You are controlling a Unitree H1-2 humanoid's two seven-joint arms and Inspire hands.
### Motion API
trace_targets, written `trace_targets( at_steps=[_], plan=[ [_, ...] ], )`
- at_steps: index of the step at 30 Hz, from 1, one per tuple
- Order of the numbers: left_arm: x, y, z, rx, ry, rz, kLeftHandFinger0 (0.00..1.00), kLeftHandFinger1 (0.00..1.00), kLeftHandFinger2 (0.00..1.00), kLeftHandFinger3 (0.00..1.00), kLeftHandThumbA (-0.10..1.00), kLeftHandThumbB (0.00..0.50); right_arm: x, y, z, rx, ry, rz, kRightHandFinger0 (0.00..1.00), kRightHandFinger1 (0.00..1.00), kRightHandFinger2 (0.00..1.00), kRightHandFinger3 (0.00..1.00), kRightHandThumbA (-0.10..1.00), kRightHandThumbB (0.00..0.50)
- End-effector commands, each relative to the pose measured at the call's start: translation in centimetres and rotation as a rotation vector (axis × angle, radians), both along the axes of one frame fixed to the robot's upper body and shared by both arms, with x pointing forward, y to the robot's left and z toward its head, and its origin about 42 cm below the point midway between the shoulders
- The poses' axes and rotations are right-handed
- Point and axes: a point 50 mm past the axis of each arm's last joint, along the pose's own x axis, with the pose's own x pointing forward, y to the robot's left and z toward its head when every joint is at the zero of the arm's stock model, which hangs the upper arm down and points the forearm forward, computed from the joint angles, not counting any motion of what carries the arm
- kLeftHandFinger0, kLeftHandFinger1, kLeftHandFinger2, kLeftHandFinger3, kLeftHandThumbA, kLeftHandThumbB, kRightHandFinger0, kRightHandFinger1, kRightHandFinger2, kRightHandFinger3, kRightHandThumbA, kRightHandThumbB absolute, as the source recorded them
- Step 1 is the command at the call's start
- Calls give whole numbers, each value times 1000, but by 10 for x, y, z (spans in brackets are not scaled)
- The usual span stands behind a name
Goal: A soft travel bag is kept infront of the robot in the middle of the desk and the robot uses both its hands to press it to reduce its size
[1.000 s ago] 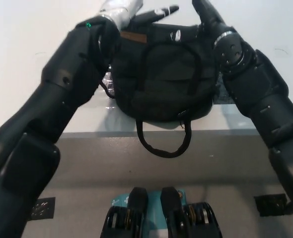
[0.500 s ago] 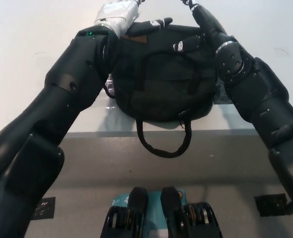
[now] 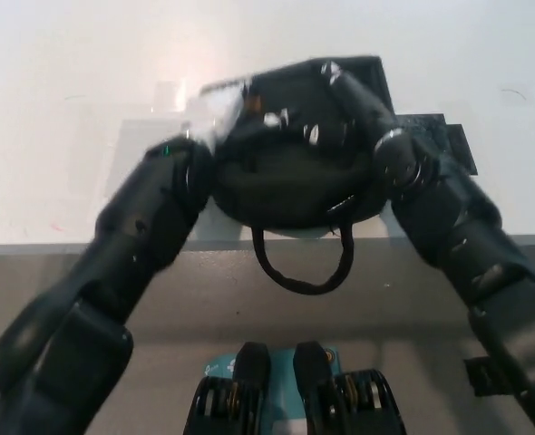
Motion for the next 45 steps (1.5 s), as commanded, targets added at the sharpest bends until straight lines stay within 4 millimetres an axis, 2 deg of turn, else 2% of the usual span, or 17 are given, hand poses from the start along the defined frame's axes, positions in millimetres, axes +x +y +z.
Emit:
trace_targets(
  at_steps=[1,2,3,4,6,8,10,15,19,21,23,27,30,38,41,42,45],
  plan=[
    [-5,1,-16,-9,-25,-16,1000,1000,1000,1000,1000,265,-8,9,-19,-49,13,6,1000,1000,1000,1000,1000,94],
    [-7,2,-21,-9,-18,-17,1000,1000,1000,1000,1000,267,-10,9,-24,-54,21,6,1000,1000,1000,1000,1000,83],
    [-12,2,-35,3,4,-20,1000,1000,1000,1000,1000,267,-17,9,-39,-71,45,7,1000,1000,1000,1000,1000,96],
    [-14,2,-39,9,9,-21,1000,1000,1000,1000,1000,249,-18,9,-42,-70,55,8,1000,1000,1000,1000,1000,103],
    [-21,1,-55,27,34,-25,1000,1000,1000,1000,1000,250,-27,9,-61,-65,95,3,1000,1000,1000,1000,1000,111],
    [-28,-2,-70,27,56,-33,1000,1000,1000,1000,1000,250,-34,5,-77,-58,119,-7,1000,1000,1000,1000,1000,92],
    [-35,-3,-85,36,75,-34,1000,1000,1000,1000,1000,239,-42,3,-92,-58,146,-15,1000,1000,1000,1000,1000,121],
    [-49,5,-109,36,118,-27,1000,1000,1000,1000,1000,254,-58,1,-118,-58,190,-30,1000,1000,1000,1000,1000,123],
    [-59,10,-126,56,134,-24,1000,1000,1000,1000,1000,257,-67,-7,-133,-51,209,-56,1000,1000,1000,1000,1000,122],
    [-58,10,-125,85,132,-29,1000,1000,1000,1000,1000,257,-65,-9,-130,-48,203,-67,1000,1000,1000,1000,1000,130],
    [-64,15,-135,121,148,-43,1000,1000,1000,1000,1000,234,-66,-8,-133,-67,207,-68,1000,1000,1000,1000,1000,105],
    [-72,20,-149,150,165,-46,1000,1000,1000,1000,1000,272,-68,-6,-136,-81,214,-63,1000,1000,1000,1000,1000,103],
    [-70,23,-145,144,154,-47,1000,1000,1000,1000,1000,266,-66,-4,-132,-80,213,-68,1000,1000,1000,1000,1000,107],
    [-40,35,-101,124,77,-34,1000,1000,1000,1000,1000,253,-43,-4,-96,-64,139,-73,1000,1000,1000,1000,1000,114],
    [-22,41,-67,93,13,-24,1000,1000,1000,1000,1000,262,-28,-2,-68,-30,93,-78,1000,1000,1000,1000,1000,109],
    [-21,42,-67,92,13,-22,1000,1000,1000,1000,1000,263,-28,-1,-67,-30,92,-76,1000,1000,1000,1000,1000,109],
    [-5,47,-32,87,-36,-16,1000,1000,1000,1000,1000,262,-16,3,-39,16,38,-67,1000,1000,1000,1000,1000,141]
  ],
)
